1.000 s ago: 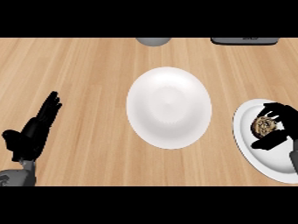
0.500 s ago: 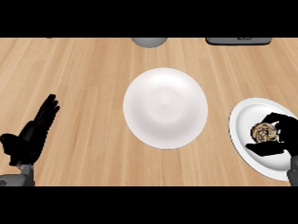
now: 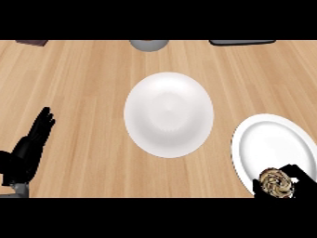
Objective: Pick the cupcake from the plate and place it in the plate
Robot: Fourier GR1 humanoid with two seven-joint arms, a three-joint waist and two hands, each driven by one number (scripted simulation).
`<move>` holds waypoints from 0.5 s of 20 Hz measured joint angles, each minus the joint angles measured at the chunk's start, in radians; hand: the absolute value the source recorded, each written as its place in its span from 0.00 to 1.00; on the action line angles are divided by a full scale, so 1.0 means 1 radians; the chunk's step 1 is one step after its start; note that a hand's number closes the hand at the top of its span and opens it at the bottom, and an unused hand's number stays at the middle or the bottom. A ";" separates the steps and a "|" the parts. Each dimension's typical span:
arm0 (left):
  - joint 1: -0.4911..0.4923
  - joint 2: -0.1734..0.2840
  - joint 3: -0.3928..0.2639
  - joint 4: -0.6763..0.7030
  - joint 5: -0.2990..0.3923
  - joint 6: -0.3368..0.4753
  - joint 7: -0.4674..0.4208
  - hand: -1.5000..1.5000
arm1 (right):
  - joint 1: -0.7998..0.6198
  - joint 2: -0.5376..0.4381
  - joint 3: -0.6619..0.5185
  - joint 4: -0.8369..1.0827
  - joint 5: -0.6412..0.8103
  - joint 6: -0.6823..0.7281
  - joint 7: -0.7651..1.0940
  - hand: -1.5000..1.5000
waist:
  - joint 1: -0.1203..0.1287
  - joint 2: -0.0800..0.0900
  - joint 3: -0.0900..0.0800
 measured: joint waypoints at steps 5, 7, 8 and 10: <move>-0.003 -0.014 -0.015 -0.008 -0.012 0.004 -0.006 0.50 | 0.177 0.055 0.152 -0.304 0.234 -0.012 0.117 1.00 | 0.019 0.008 0.003; -0.005 -0.014 -0.018 -0.021 -0.012 0.001 0.004 0.50 | 0.235 0.067 0.208 -0.422 0.329 -0.005 0.150 1.00 | 0.027 0.010 0.004; -0.013 -0.017 -0.020 -0.023 -0.015 0.006 0.010 0.50 | 0.252 0.071 0.231 -0.476 0.380 0.001 0.163 1.00 | 0.030 0.011 0.005; -0.014 -0.018 -0.021 -0.015 -0.013 -0.002 0.007 0.50 | 0.280 0.087 0.293 -0.568 0.493 0.020 0.190 1.00 | 0.037 0.013 0.005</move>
